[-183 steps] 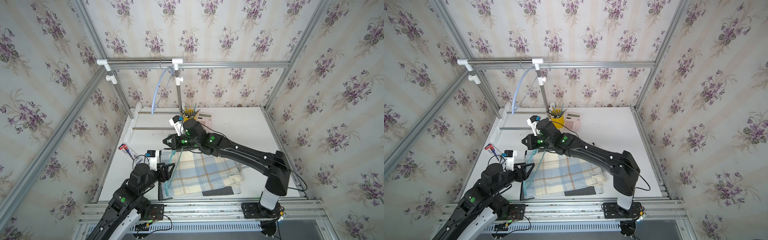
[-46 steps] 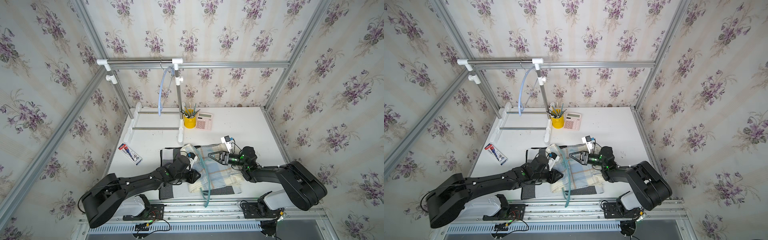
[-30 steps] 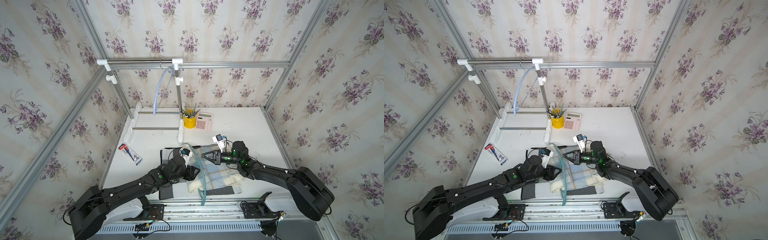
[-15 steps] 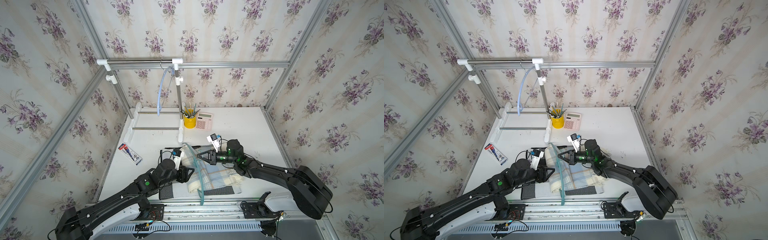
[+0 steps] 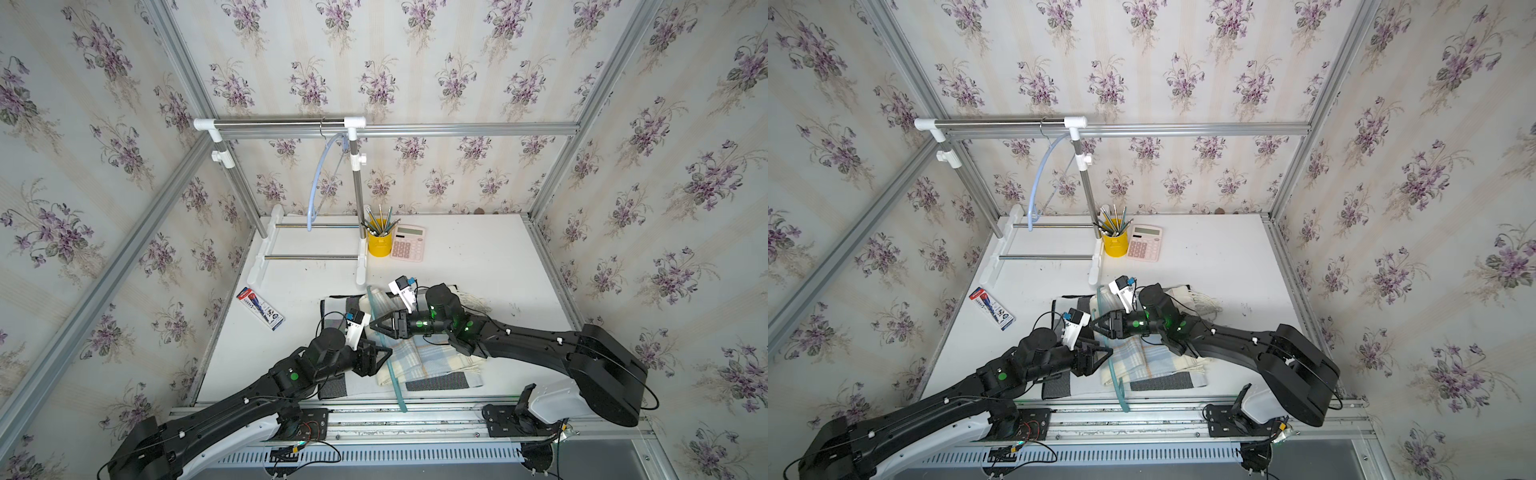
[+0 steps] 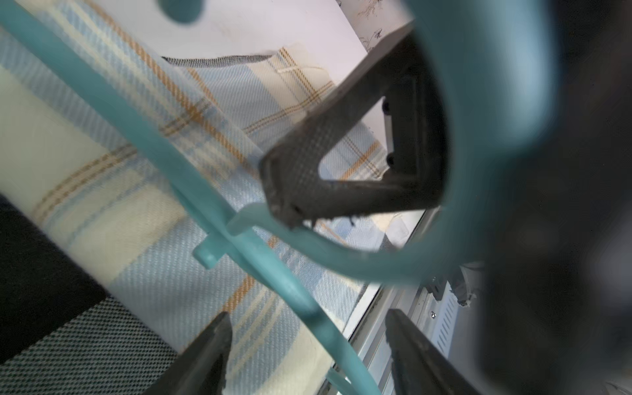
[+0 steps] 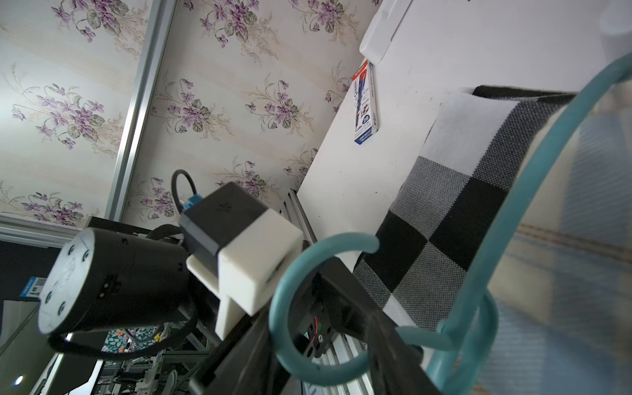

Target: Hang the scarf on the hanger

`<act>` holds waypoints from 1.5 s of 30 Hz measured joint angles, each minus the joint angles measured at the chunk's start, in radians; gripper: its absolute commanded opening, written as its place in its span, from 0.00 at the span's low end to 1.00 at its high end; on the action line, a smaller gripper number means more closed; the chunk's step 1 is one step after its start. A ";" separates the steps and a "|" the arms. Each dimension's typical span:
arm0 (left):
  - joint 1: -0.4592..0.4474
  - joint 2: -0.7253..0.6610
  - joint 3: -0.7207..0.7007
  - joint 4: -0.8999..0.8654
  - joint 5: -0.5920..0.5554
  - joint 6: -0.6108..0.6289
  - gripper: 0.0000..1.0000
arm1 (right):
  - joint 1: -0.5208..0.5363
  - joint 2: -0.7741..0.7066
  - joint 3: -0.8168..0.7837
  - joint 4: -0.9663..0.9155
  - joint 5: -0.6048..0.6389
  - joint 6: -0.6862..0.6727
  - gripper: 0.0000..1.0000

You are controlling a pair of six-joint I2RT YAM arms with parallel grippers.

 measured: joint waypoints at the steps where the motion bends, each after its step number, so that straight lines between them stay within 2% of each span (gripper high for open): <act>1: 0.003 0.015 0.005 0.012 0.001 -0.006 0.73 | 0.009 0.005 0.009 -0.006 0.006 0.012 0.48; 6: -0.001 0.088 0.008 0.080 -0.004 -0.026 0.59 | 0.024 -0.018 0.045 -0.098 0.085 -0.003 0.49; 9: -0.001 0.100 0.008 0.091 -0.018 -0.042 0.47 | 0.024 -0.058 0.045 -0.144 0.134 -0.026 0.54; 13: -0.002 0.106 0.008 0.057 -0.029 -0.072 0.40 | 0.015 -0.124 0.046 -0.198 0.172 -0.062 0.61; 17: -0.002 0.109 0.013 0.051 -0.037 -0.092 0.37 | -0.040 -0.198 0.038 -0.233 0.182 -0.092 0.63; 21: -0.002 0.118 0.023 0.043 -0.043 -0.095 0.31 | -0.150 -0.243 -0.016 -0.232 0.169 -0.109 0.61; 24: -0.002 0.120 0.029 0.042 -0.046 -0.106 0.22 | -0.224 -0.203 -0.052 -0.233 0.145 -0.117 0.58; 27: -0.002 0.124 0.035 0.041 -0.047 -0.119 0.18 | -0.259 -0.122 -0.075 -0.244 0.112 -0.122 0.57; 32: -0.002 0.135 0.041 0.035 -0.051 -0.134 0.14 | -0.270 0.039 -0.082 -0.246 0.062 -0.137 0.55; 36: -0.002 0.158 0.048 0.042 -0.051 -0.145 0.08 | -0.270 0.132 -0.079 -0.224 0.010 -0.139 0.50; 39: -0.002 0.167 0.050 0.046 -0.055 -0.156 0.01 | -0.270 0.159 -0.077 -0.197 -0.023 -0.138 0.46; 45: -0.002 0.168 0.054 0.027 -0.088 -0.215 0.00 | -0.268 0.165 -0.088 -0.135 -0.084 -0.126 0.45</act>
